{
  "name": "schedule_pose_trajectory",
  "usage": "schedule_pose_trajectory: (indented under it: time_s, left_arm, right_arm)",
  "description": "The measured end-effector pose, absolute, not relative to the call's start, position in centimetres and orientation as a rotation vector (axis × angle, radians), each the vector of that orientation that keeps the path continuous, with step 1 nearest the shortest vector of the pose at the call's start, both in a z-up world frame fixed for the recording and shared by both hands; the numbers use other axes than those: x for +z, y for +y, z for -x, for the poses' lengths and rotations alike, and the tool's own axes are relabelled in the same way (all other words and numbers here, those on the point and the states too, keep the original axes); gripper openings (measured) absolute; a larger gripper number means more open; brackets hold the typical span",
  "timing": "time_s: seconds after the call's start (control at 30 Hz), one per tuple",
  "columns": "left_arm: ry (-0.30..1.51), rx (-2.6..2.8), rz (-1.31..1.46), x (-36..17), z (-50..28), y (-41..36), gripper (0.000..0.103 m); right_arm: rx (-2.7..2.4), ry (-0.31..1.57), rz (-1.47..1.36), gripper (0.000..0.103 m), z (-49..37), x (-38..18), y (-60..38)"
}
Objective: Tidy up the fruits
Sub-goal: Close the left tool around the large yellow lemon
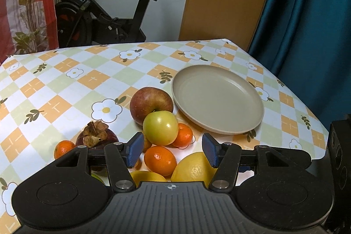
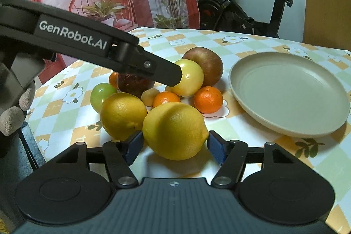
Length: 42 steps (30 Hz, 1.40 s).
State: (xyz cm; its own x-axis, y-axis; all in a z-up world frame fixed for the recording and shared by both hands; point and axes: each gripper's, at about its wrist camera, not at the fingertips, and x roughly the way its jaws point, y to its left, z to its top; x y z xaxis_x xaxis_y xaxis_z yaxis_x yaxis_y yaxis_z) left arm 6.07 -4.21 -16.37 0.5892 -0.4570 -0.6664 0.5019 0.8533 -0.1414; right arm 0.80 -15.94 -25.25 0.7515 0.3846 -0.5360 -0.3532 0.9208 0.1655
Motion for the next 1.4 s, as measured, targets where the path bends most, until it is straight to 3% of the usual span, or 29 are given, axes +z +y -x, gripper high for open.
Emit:
schedule_pose_trajectory:
  time_s: [1.07, 1.17, 1.4]
  left_arm:
    - [0.804, -0.693, -0.097, -17.6, -5.4, -5.8, 0.061]
    - [0.823, -0.701, -0.101, -17.9, -5.4, -5.9, 0.055]
    - [0.872, -0.71, -0.063, -18.8, -5.9, -5.9, 0.056]
  right_arm:
    - [0.368, 0.614, -0.099, 0.066, -0.3, -25.2, -17.1]
    - [0.372, 0.624, -0.101, 0.066, -0.3, -25.2, -17.2]
    - [0.373, 0.64, -0.094, 0.064, -0.1, -25.4, -17.1]
